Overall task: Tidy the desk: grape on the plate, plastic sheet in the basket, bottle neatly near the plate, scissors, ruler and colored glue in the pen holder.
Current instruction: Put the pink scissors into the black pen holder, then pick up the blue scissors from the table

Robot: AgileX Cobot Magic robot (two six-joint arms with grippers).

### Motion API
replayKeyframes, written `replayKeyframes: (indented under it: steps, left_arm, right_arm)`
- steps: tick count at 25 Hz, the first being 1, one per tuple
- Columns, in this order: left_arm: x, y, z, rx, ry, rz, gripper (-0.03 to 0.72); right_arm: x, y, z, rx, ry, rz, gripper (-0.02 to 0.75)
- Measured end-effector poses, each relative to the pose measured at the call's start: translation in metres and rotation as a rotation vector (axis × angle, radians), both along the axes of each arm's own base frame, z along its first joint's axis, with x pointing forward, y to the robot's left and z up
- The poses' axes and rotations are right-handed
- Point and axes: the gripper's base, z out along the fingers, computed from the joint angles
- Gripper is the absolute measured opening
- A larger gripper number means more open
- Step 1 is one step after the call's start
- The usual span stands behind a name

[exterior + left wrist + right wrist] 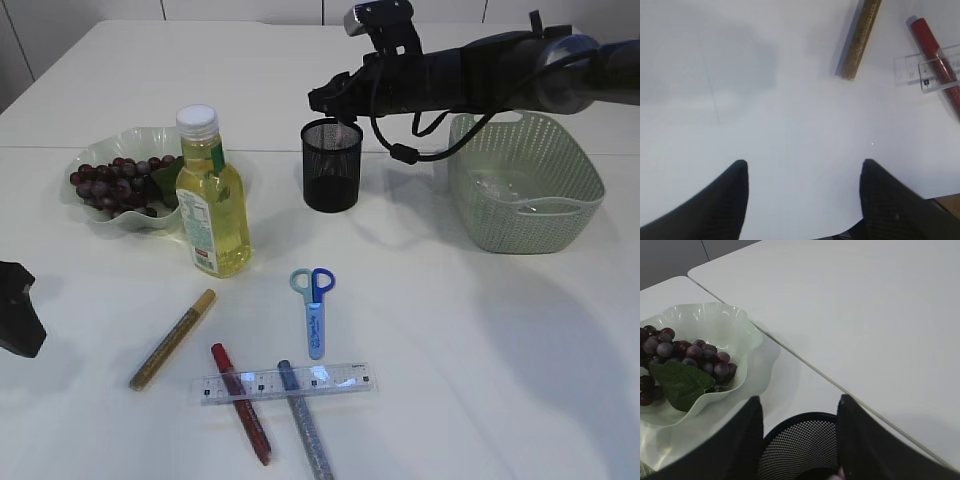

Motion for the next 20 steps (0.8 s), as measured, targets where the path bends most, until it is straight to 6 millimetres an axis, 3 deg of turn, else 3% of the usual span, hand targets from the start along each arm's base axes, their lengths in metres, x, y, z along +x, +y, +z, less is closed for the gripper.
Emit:
replayKeyframes:
  steps: [5,9,15,20]
  left_arm:
    - [0.0,0.0,0.0,0.0,0.0,0.0,0.505]
    - [0.0,0.0,0.0,0.0,0.0,0.0,0.505]
    - [0.0,0.0,0.0,0.0,0.001,0.0,0.505]
    - [0.0,0.0,0.0,0.0,0.001,0.0,0.505]
  right_arm:
    - [-0.004,-0.002,0.011,0.035,0.077,-0.034,0.395]
    - [-0.019,-0.01,0.048,0.018,0.201,-0.113,0.395]
    - [-0.065,-0.024,0.104,-0.091,0.475,-0.254,0.394]
    - [-0.099,-0.012,0.117,-0.216,0.659,-0.359,0.381]
